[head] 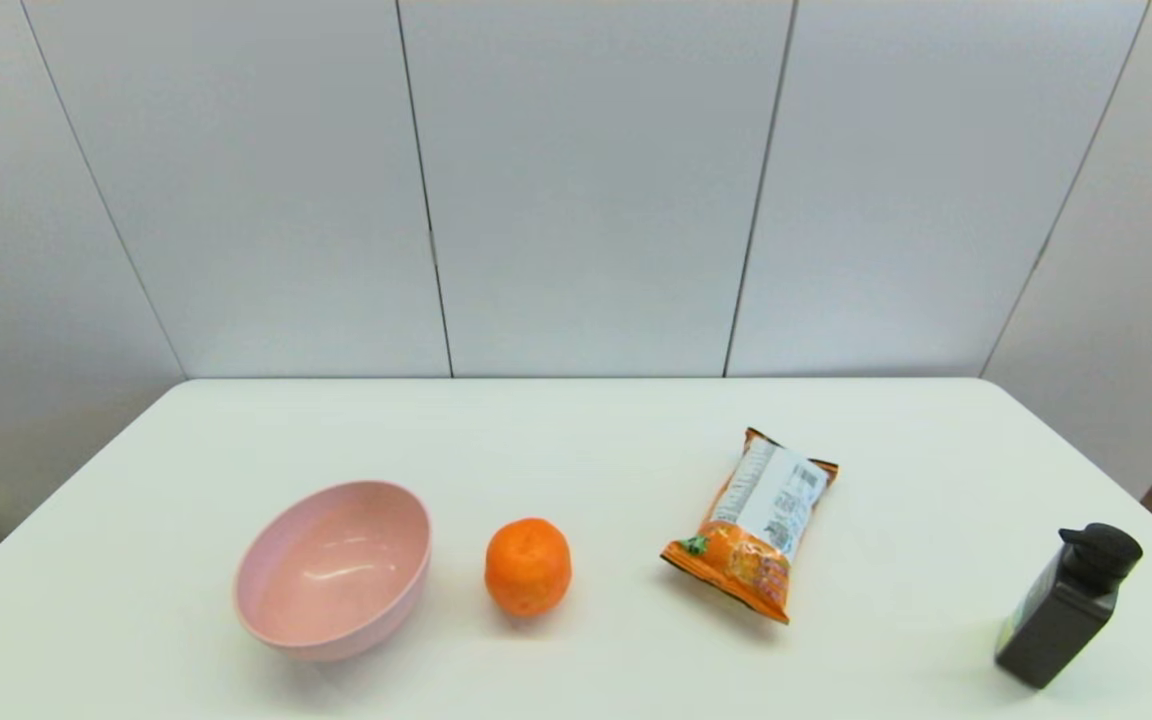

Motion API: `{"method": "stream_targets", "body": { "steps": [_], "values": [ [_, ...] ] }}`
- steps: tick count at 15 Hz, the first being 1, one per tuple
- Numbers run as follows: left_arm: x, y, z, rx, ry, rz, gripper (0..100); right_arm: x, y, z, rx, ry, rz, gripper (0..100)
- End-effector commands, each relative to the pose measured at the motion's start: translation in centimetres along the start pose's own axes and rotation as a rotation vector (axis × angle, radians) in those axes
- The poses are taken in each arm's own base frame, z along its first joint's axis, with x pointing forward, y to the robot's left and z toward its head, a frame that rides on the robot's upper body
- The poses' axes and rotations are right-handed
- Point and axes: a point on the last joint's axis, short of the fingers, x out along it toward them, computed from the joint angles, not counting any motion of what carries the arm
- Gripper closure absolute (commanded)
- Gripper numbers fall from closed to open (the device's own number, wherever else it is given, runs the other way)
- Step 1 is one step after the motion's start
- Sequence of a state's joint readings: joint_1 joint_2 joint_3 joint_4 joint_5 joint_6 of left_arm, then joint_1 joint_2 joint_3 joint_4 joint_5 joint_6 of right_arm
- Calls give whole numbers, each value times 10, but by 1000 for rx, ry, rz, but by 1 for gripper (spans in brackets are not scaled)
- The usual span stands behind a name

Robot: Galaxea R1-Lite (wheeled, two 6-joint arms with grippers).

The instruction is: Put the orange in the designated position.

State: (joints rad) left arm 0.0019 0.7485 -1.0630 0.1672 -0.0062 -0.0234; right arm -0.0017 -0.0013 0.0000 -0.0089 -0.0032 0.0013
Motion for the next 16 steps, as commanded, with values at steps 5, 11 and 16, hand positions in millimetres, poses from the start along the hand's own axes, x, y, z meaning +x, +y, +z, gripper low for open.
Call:
{"method": "stream_targets", "body": {
  "steps": [5, 11, 16],
  "values": [
    [-68, -1, -17, 1, -141, 11, 0, 0, 0, 0, 0, 3, -1, 0],
    [-86, 0, -40, -2, -149, 11, 0, 0, 0, 0, 0, 3, 0, 0],
    [-97, 0, -65, -2, -137, 11, 0, 0, 0, 0, 0, 3, 0, 0]
  ]
}}
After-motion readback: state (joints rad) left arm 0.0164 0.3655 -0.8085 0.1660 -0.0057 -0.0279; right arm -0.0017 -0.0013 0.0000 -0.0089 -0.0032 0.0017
